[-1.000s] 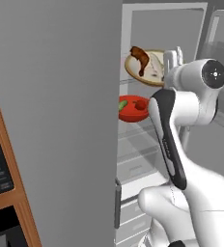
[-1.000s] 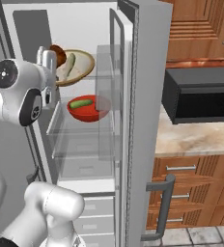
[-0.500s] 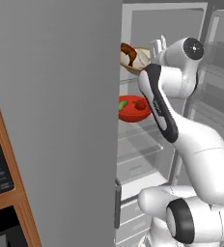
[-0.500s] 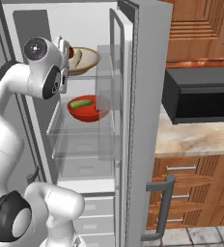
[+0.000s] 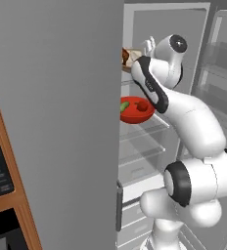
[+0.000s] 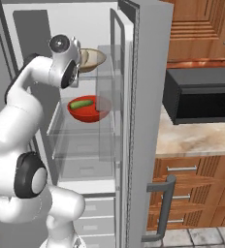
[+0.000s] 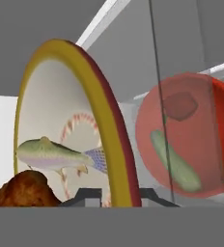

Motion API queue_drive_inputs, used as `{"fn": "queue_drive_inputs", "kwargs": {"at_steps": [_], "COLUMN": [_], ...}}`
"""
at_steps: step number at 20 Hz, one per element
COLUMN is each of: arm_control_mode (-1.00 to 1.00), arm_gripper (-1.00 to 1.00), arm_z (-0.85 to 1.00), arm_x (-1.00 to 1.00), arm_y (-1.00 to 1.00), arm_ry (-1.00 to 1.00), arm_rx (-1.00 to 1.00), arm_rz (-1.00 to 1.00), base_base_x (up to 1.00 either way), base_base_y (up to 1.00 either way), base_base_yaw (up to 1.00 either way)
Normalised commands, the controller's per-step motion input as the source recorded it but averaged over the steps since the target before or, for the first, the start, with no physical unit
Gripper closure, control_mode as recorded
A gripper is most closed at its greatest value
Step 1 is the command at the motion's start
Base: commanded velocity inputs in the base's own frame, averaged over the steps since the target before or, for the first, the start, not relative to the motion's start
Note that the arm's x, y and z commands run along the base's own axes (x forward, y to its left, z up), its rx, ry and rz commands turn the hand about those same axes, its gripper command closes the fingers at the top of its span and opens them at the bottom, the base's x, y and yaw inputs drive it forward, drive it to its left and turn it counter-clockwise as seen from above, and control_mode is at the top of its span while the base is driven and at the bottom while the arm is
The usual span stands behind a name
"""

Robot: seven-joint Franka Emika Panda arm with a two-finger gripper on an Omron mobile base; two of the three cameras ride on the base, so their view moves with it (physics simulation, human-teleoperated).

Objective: Place the bowl with the bell pepper and cucumber on the second highest shelf of the fridge. Place the bowl with the fish and chicken drumstick on the top shelf of the fridge.

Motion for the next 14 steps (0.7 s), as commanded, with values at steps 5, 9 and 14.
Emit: {"fn": "queue_drive_inputs", "kwargs": {"at_steps": [5,9,14], "arm_control_mode": [-1.00,-1.00,-1.00], "arm_gripper": [1.00,-1.00,-1.00], "arm_z": [-0.23,-0.09,-0.05], "arm_x": [0.86,0.56,-0.68], "arm_y": [0.06,0.10,0.01], "arm_ry": [0.04,0.00,-0.11], "arm_rx": [-0.03,-0.03,-0.01], "arm_rz": [0.03,0.01,0.00], "base_base_x": [0.00,0.00,0.00], "base_base_y": [0.00,0.00,0.00], "base_base_yaw": [0.00,0.00,0.00]}}
